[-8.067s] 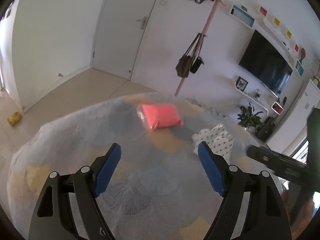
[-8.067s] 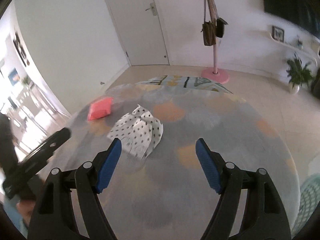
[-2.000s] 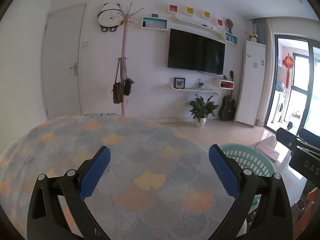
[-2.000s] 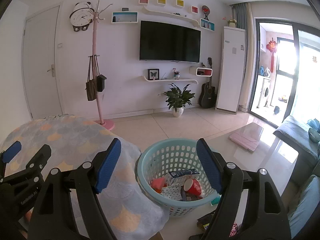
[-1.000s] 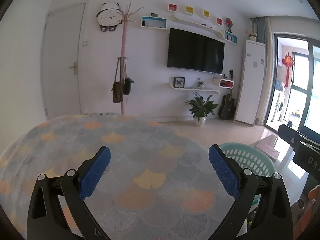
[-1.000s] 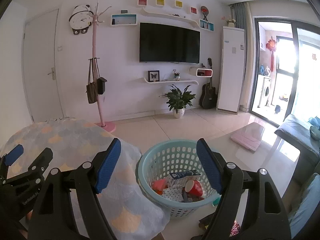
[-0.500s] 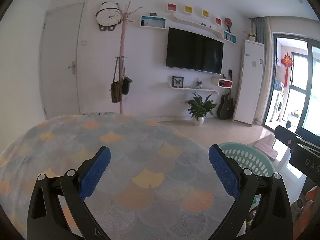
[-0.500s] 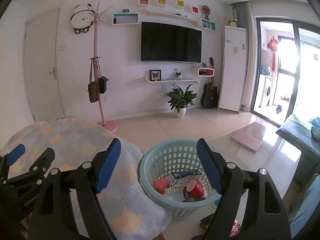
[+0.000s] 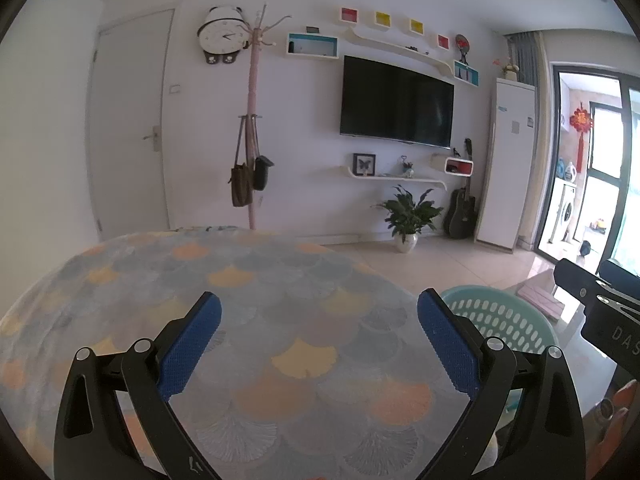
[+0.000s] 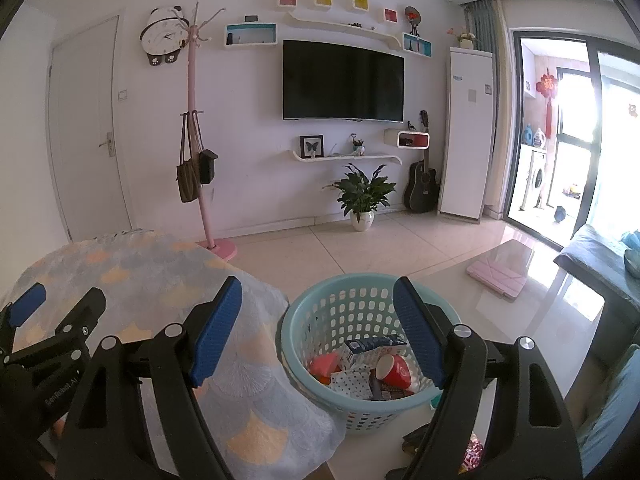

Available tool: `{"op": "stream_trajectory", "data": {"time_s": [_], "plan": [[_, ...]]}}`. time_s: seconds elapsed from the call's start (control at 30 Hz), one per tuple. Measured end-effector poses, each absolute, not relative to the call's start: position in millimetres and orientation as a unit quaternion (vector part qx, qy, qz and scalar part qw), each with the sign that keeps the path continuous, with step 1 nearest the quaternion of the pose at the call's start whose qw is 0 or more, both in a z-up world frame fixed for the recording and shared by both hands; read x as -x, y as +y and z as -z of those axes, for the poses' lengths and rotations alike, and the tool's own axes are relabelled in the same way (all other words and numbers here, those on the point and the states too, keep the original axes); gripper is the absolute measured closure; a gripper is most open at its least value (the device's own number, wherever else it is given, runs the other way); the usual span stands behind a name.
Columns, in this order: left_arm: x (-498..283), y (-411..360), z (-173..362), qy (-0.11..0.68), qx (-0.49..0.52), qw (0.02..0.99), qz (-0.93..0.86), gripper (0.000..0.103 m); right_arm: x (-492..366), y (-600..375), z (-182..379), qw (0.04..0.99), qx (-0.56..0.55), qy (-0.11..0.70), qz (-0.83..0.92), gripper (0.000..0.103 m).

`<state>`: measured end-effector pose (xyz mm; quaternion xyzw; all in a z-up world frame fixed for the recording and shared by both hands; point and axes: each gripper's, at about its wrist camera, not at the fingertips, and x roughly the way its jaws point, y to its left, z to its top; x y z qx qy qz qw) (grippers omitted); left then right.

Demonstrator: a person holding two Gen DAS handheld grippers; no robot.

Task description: Collect trash

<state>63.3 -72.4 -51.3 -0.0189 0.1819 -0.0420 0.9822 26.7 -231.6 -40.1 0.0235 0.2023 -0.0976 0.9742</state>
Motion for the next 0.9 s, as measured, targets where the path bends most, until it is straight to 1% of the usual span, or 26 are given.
{"op": "stream_trajectory", "data": {"time_s": [0.9], "plan": [[-65, -70, 52, 0.181, -0.003, 0.983, 0.014, 0.008, -30, -238, 50, 0.970, -0.027, 0.219, 0.103, 0.029]]}}
